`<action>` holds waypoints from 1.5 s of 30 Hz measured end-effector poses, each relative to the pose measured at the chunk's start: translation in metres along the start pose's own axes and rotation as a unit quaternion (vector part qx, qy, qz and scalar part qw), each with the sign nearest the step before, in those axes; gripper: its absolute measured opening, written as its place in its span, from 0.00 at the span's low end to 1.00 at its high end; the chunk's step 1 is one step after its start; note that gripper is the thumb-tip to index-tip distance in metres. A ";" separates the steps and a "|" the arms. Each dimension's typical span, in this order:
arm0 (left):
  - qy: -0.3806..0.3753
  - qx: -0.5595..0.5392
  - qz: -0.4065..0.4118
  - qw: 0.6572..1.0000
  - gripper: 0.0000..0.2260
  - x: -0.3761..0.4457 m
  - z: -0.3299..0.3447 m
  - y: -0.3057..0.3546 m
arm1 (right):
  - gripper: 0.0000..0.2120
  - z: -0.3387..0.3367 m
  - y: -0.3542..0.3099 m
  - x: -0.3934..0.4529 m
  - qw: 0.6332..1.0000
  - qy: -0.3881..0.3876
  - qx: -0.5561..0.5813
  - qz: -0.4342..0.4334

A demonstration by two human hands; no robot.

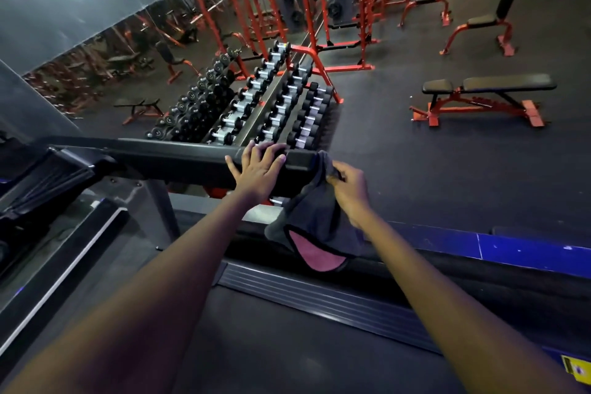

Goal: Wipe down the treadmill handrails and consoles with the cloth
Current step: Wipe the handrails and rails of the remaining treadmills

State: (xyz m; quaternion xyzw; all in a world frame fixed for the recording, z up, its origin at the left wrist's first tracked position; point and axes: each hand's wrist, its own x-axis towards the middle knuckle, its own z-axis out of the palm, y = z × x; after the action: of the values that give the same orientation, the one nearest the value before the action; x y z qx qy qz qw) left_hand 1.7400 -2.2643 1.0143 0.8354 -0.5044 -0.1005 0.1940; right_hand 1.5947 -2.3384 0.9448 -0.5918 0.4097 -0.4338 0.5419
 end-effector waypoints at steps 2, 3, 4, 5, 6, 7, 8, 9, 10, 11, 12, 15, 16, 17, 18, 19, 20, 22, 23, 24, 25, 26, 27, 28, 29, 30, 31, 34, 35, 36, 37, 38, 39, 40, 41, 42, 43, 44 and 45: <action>-0.001 0.003 -0.001 1.000 0.14 -0.001 0.000 0.000 | 0.15 -0.006 -0.014 0.006 1.000 -0.008 0.013 -0.023; -0.002 0.007 -0.001 1.000 0.14 -0.001 -0.001 0.000 | 0.15 -0.008 -0.022 0.007 0.999 -0.017 0.016 -0.044; -0.002 0.012 -0.004 1.000 0.15 -0.001 -0.001 0.000 | 0.14 -0.010 -0.029 0.010 0.997 -0.032 0.011 -0.064; -0.001 0.016 -0.008 1.000 0.15 0.000 -0.001 0.001 | 0.15 -0.010 -0.033 0.012 0.996 -0.049 0.004 -0.079; 0.000 0.019 -0.014 1.000 0.15 0.000 0.000 0.001 | 0.15 -0.012 -0.034 0.014 0.994 -0.067 -0.006 -0.085; 0.000 0.021 -0.021 1.000 0.16 0.000 0.000 0.002 | 0.15 -0.013 -0.033 0.016 0.993 -0.082 -0.015 -0.083; -0.001 0.023 -0.026 0.999 0.16 0.000 -0.001 0.002 | 0.16 -0.015 -0.032 0.019 0.992 -0.095 -0.024 -0.074; -0.001 0.024 -0.034 0.999 0.16 0.001 -0.001 0.003 | 0.17 -0.018 -0.032 0.025 0.991 -0.114 -0.034 -0.063; -0.005 0.027 -0.042 0.999 0.17 0.001 -0.002 0.004 | 0.18 -0.020 -0.034 0.031 0.988 -0.135 -0.049 -0.057; -0.011 0.031 -0.054 0.998 0.17 0.001 -0.001 0.006 | 0.19 -0.023 -0.036 0.037 0.983 -0.161 -0.065 -0.059; -0.015 0.034 -0.070 0.997 0.18 0.000 -0.001 0.008 | 0.19 -0.027 -0.040 0.041 0.976 -0.190 -0.083 -0.069; 0.008 0.023 -0.124 0.992 0.22 -0.002 0.003 0.014 | 0.19 -0.032 -0.050 0.054 0.945 -0.265 -0.136 -0.135; 0.017 0.019 -0.135 0.991 0.22 -0.002 0.004 0.016 | 0.19 -0.033 -0.052 0.059 0.935 -0.279 -0.153 -0.156; 0.021 0.015 -0.141 0.990 0.23 -0.002 0.004 0.017 | 0.20 -0.032 -0.055 0.063 0.926 -0.291 -0.170 -0.172; 0.022 0.009 -0.142 0.990 0.23 -0.001 0.004 0.017 | 0.21 -0.030 -0.059 0.068 0.917 -0.303 -0.184 -0.183; 0.022 0.000 -0.144 0.989 0.23 -0.001 0.004 0.017 | 0.22 -0.027 -0.062 0.072 0.909 -0.317 -0.192 -0.190; 0.021 -0.010 -0.145 0.989 0.24 -0.001 0.003 0.017 | 0.22 -0.025 -0.065 0.075 0.904 -0.330 -0.192 -0.195; 0.024 -0.022 -0.145 0.989 0.24 -0.001 0.003 0.017 | 0.22 -0.022 -0.064 0.080 0.899 -0.347 -0.180 -0.198; 0.025 -0.023 -0.145 0.989 0.25 -0.001 0.003 0.016 | 0.22 -0.023 -0.060 0.081 0.898 -0.353 -0.174 -0.197; 0.026 -0.022 -0.145 0.989 0.25 0.000 0.003 0.016 | 0.22 -0.025 -0.056 0.084 0.896 -0.360 -0.169 -0.196; 0.025 -0.020 -0.145 0.989 0.26 0.000 0.004 0.015 | 0.22 -0.028 -0.053 0.086 0.892 -0.371 -0.170 -0.197; 0.024 -0.020 -0.145 0.989 0.26 -0.001 0.004 0.015 | 0.21 -0.030 -0.050 0.090 0.884 -0.385 -0.173 -0.202; 0.022 -0.021 -0.144 0.989 0.26 -0.001 0.004 0.014 | 0.21 -0.031 -0.049 0.094 0.874 -0.401 -0.180 -0.207; 0.023 -0.021 -0.141 0.990 0.27 -0.002 0.004 0.014 | 0.21 -0.030 -0.050 0.097 0.867 -0.412 -0.186 -0.212; 0.027 -0.019 -0.136 0.990 0.27 -0.001 0.005 0.013 | 0.21 -0.026 -0.053 0.100 0.861 -0.418 -0.192 -0.214; 0.032 -0.020 -0.132 0.991 0.28 -0.001 0.005 0.013 | 0.22 -0.022 -0.056 0.103 0.858 -0.424 -0.195 -0.213; 0.035 -0.021 -0.133 0.990 0.29 -0.001 0.006 0.013 | 0.23 -0.017 -0.059 0.104 0.857 -0.429 -0.193 -0.209; 0.039 -0.021 -0.131 0.990 0.28 -0.003 0.007 0.014 | 0.25 -0.009 -0.061 0.102 0.857 -0.434 -0.172 -0.217; 0.042 -0.021 -0.131 0.990 0.27 -0.004 0.007 0.014 | 0.25 -0.009 -0.059 0.103 0.860 -0.431 -0.167 -0.217; 0.046 -0.022 -0.131 0.990 0.27 -0.004 0.006 0.014 | 0.25 -0.010 -0.057 0.104 0.862 -0.429 -0.166 -0.211; 0.049 -0.022 -0.131 0.990 0.27 -0.004 0.007 0.014 | 0.24 -0.012 -0.055 0.107 0.863 -0.432 -0.172 -0.199; 0.050 -0.023 -0.131 0.990 0.28 -0.005 0.007 0.015 | 0.22 -0.013 -0.056 0.111 0.860 -0.442 -0.178 -0.182; 0.051 -0.023 -0.133 0.989 0.28 -0.005 0.008 0.015 | 0.20 -0.013 -0.059 0.115 0.856 -0.458 -0.179 -0.162; 0.052 -0.024 -0.136 0.989 0.28 -0.005 0.009 0.015 | 0.18 -0.011 -0.063 0.119 0.852 -0.470 -0.178 -0.146; 0.059 -0.023 -0.142 0.988 0.27 -0.005 0.009 0.015 | 0.17 -0.007 -0.068 0.122 0.849 -0.475 -0.180 -0.146; 0.066 -0.019 -0.148 0.987 0.27 -0.006 0.010 0.017 | 0.16 -0.002 -0.071 0.121 0.845 -0.476 -0.184 -0.159; 0.075 -0.013 -0.153 0.985 0.28 -0.007 0.012 0.018 | 0.16 0.002 -0.073 0.119 0.842 -0.473 -0.188 -0.179; 0.084 -0.008 -0.158 0.984 0.28 -0.008 0.014 0.022 | 0.17 0.006 -0.071 0.117 0.842 -0.465 -0.188 -0.196; 0.090 -0.006 -0.166 0.982 0.28 -0.008 0.016 0.024 | 0.17 0.007 -0.067 0.114 0.847 -0.459 -0.178 -0.198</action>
State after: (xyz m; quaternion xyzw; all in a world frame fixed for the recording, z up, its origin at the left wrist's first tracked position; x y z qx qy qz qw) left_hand 1.7110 -2.2707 1.0103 0.9118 -0.3390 -0.0587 0.2241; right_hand 1.6348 -2.4402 1.0190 -0.8784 0.0583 -0.1302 0.4561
